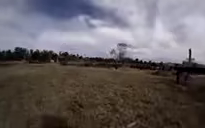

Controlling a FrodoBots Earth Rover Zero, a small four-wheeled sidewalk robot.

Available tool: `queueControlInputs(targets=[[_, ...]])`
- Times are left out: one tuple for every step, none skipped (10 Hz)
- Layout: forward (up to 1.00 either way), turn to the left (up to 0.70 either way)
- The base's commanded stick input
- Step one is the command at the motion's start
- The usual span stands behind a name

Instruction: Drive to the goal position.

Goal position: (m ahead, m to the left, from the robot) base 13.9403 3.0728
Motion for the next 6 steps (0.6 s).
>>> queueControlInputs(targets=[[0.70, 0.00], [0.70, 0.00], [0.70, 0.00], [0.70, 0.00], [0.70, 0.00], [0.70, 0.00]])
